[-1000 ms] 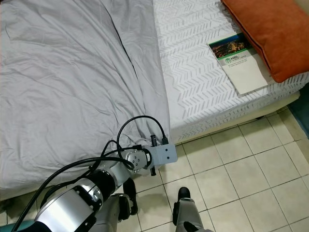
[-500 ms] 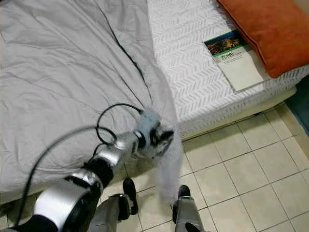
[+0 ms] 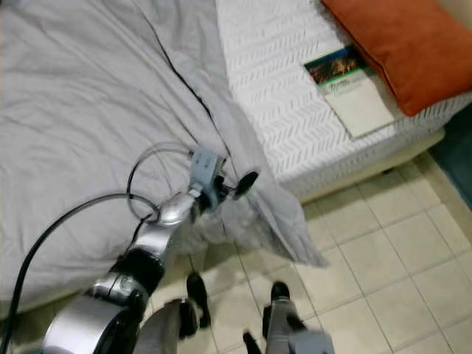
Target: Clean up the room
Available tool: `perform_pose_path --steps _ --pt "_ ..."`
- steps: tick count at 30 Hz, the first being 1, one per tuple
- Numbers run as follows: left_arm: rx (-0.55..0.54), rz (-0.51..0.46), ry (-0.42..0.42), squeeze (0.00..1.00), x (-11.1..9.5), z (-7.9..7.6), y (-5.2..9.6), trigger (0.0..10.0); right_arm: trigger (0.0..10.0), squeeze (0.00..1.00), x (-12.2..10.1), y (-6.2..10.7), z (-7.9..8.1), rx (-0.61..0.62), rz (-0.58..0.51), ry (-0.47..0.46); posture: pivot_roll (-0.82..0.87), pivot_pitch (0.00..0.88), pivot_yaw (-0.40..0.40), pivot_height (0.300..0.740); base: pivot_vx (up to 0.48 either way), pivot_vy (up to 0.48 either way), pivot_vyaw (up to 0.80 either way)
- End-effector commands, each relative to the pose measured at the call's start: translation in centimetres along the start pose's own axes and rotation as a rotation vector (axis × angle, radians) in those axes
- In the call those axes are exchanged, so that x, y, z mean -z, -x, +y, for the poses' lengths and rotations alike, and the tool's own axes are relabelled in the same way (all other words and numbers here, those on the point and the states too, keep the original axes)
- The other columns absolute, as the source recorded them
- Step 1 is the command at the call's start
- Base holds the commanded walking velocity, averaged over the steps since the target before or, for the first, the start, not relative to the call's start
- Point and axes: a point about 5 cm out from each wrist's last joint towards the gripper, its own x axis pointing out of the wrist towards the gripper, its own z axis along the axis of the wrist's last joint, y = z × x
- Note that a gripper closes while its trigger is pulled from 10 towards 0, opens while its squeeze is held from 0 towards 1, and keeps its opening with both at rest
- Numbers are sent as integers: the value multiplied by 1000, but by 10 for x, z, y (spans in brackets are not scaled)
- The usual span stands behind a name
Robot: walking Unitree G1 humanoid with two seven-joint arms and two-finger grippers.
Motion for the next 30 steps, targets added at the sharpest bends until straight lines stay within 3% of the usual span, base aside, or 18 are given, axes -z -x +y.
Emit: perform_pose_path --steps 1,3,4,5,6,7,8,9,10,11,15,18,19,21,23,25,26,30 --pt "-98 -21 9 1000 0 30 26 10000 10000 0 9 -3 -6 36 34 -18 -197 443 127 740 0 0 0" --pt "-186 -40 11 1000 3 46 53 10000 10000 0 2 -15 -16 84 -17 -18 -169 413 129 740 0 0 0" --pt "-186 -40 11 1000 3 46 53 10000 10000 0 2 -15 -16 84 -17 -18 -169 413 129 740 0 0 0" --pt "-272 -22 19 1000 12 50 80 10000 10000 0 -5 -27 -27 145 -66 -47 -144 377 129 740 0 0 0" --pt "-305 -1 20 1000 19 49 92 10000 10000 0 -9 -32 -31 166 -86 -54 -133 350 127 740 0 0 0" --pt "-305 -1 20 1000 19 49 92 10000 10000 0 -9 -32 -31 166 -86 -54 -133 350 127 740 0 0 0" --pt "-342 38 4 1000 31 46 106 10000 10000 0 -12 -42 -36 188 -113 -51 -117 314 128 740 0 0 0" --pt "-352 49 -8 839 34 44 111 10000 10000 0 -13 -45 -38 195 -120 -49 -117 314 128 740 0 0 0" --pt "-352 49 -8 839 34 44 111 10000 10000 0 -13 -45 -38 195 -120 -49 -117 314 128 740 0 0 0" --pt "-365 79 -53 0 44 40 125 10000 10000 0 -16 -52 -46 242 -139 -52 -98 248 124 740 0 0 0" --pt "-388 96 -81 0 47 36 147 10000 10000 0 -23 -48 -58 319 -176 -60 -88 195 115 740 0 0 0" --pt "-329 -14 -224 0 26 20 161 10000 10000 0 -35 -27 -74 447 -292 -64 -89 97 100 740 0 0 0" --pt "-329 -14 -224 0 26 20 161 10000 10000 0 -35 -27 -74 447 -292 -64 -89 97 100 740 0 0 0" --pt "-325 -68 -250 0 20 14 148 10000 10000 0 -36 -29 -83 511 -338 -61 -91 46 97 740 0 0 0" --pt "-325 -68 -250 0 20 14 148 10000 10000 0 -36 -29 -83 511 -338 -61 -91 46 97 740 0 0 0" --pt "-348 -71 -219 0 21 17 130 10000 10000 0 -32 -46 -89 507 -322 -83 -106 0 99 740 0 0 0" --pt "-374 -44 -158 0 27 22 118 10000 10000 0 -36 -68 -93 467 -319 -82 -110 0 99 740 0 0 0" --pt "-431 28 -87 0 43 35 114 10000 10000 0 -44 -89 -100 438 -322 -73 -104 0 89 740 0 0 387"
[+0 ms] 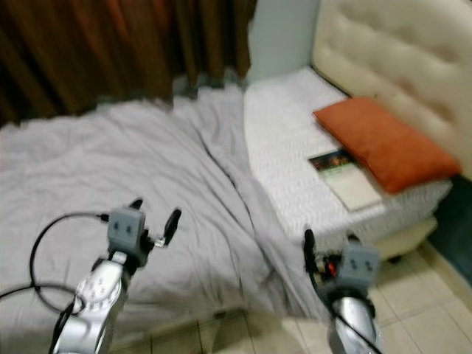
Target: Clean up the room
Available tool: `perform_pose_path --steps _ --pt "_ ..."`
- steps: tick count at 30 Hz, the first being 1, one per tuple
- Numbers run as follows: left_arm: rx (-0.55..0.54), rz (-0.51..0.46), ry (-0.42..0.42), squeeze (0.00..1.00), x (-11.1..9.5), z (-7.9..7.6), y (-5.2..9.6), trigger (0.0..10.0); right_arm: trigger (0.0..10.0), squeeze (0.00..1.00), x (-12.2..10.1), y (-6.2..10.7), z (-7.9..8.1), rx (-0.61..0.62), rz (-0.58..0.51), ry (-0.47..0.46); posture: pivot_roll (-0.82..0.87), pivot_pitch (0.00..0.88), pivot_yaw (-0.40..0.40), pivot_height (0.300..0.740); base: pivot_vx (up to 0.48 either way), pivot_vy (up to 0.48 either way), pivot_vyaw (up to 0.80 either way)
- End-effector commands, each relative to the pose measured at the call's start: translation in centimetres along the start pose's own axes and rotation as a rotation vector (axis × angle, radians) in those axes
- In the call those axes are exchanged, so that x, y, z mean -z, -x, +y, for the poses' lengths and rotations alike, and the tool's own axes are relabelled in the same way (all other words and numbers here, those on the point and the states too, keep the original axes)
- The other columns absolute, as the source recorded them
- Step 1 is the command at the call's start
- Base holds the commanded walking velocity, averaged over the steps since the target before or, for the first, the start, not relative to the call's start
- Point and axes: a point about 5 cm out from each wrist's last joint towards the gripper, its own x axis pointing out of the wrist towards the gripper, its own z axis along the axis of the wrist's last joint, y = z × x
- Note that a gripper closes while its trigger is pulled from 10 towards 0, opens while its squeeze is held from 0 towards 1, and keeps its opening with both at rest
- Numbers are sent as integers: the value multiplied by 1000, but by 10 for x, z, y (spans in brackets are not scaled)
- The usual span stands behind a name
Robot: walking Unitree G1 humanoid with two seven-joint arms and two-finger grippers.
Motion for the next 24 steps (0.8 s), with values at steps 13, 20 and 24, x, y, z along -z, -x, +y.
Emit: perform_pose_path --steps 13,20,24 --pt "18 87 37 0 27 9 -9 10000 10000 0 8 -8 11 -132 16 81 -123 0 82 740 247 -378 685" --pt "95 138 94 0 45 3 9 10000 10000 0 10 6 9 -139 31 97 -134 21 85 740 368 -238 76" --pt "96 162 54 0 53 2 16 10000 10000 0 9 8 8 -153 28 122 -135 36 77 740 0 0 -200"
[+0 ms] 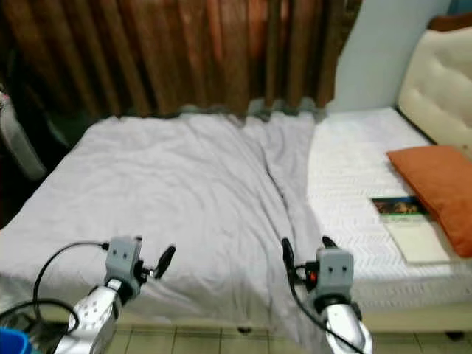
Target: Clean up the room
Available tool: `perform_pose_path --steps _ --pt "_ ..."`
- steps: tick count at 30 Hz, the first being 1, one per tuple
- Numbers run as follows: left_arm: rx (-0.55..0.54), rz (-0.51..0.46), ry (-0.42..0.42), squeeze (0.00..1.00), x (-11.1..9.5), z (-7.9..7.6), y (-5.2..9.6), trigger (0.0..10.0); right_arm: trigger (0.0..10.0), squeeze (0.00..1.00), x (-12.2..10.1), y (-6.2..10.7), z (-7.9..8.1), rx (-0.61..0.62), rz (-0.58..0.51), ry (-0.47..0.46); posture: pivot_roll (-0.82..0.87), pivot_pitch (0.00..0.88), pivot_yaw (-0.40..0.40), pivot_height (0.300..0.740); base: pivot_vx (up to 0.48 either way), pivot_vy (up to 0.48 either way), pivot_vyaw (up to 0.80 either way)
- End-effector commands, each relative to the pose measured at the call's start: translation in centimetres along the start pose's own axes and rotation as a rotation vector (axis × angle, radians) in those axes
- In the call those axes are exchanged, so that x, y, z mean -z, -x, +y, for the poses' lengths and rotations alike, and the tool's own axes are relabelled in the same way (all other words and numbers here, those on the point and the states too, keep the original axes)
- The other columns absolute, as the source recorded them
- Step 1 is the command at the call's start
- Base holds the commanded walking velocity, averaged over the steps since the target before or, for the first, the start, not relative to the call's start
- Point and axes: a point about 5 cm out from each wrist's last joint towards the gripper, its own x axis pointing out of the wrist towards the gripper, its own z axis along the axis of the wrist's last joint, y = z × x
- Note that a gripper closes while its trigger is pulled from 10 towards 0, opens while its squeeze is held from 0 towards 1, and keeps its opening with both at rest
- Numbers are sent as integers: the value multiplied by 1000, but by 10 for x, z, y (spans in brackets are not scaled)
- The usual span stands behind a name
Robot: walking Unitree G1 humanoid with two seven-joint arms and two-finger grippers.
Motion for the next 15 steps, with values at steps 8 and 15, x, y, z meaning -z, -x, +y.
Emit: perform_pose_path --steps 8,15 --pt "-50 -75 40 0 -16 -10 -10 10000 10000 0 -1 1 0 -47 19 42 -134 42 65 740 50 -31 -697" --pt "-45 -75 -5 0 -9 -19 -8 10000 10000 0 -5 -2 0 -96 27 48 -138 54 4 740 261 -218 0"
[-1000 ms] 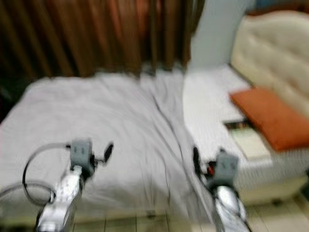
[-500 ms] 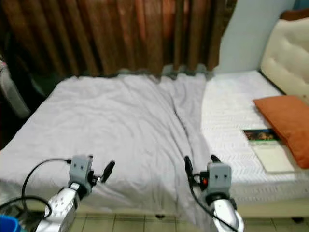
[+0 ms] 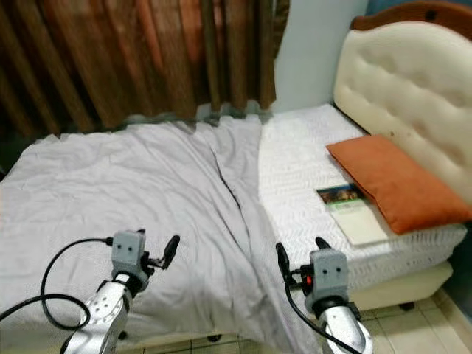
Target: Clean up the room
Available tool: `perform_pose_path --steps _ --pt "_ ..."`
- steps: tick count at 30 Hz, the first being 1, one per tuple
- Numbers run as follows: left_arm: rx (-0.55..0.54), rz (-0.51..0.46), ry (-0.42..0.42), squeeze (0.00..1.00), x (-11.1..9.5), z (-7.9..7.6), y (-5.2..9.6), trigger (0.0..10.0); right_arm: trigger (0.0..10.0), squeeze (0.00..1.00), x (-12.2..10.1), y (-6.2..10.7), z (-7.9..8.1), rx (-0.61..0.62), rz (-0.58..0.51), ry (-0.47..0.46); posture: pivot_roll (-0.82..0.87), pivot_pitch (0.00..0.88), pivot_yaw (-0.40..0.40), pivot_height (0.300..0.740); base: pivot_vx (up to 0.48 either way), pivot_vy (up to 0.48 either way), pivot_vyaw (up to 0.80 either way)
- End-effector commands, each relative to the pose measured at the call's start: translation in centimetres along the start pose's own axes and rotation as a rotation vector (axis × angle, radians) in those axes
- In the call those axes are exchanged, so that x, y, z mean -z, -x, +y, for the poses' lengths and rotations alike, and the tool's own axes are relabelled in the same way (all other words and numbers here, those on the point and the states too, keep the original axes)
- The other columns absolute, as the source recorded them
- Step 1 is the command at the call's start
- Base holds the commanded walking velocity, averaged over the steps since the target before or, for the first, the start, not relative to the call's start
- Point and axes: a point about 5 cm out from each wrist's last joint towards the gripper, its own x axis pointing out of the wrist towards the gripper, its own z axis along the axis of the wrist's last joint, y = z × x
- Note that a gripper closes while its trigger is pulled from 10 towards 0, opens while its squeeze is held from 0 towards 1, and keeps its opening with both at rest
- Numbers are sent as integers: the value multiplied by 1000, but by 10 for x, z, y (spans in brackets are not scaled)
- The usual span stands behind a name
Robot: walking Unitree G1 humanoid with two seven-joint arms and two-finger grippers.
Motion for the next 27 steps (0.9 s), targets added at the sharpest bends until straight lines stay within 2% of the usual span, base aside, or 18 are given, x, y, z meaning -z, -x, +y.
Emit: perform_pose_path --steps 1,3,6,9,12,15,19,27 --pt "11 -7 -42 0 3 -7 3 10000 10000 0 -10 -3 -6 -22 -15 10 -137 57 -15 740 0 0 0" --pt "-19 3 -20 0 7 -5 7 10000 10000 0 -8 -1 -12 -42 10 7 -128 60 -62 740 0 0 0" --pt "-44 13 9 0 9 -7 11 10000 10000 0 -7 -1 -14 -73 26 11 -114 64 -77 740 0 0 0" --pt "-37 -6 0 0 5 -10 12 10000 10000 0 -6 -6 -15 -64 32 -6 -101 63 -78 740 0 -140 0" --pt "-30 -11 -14 0 3 -9 8 10000 10000 0 -4 -17 -10 -73 31 -29 -79 50 -55 740 164 -411 0" --pt "-4 -10 -28 0 2 -7 5 10000 10000 0 -4 -20 -7 -76 23 -39 -77 42 -38 740 253 -405 0" --pt "30 0 -48 0 1 -3 1 10000 10000 0 -5 -23 -5 -72 11 -44 -81 39 -25 740 273 -392 0" --pt "6 11 -42 0 0 11 -6 10000 10000 0 -6 -19 -2 -75 -2 -34 -102 52 -4 740 328 -343 0"
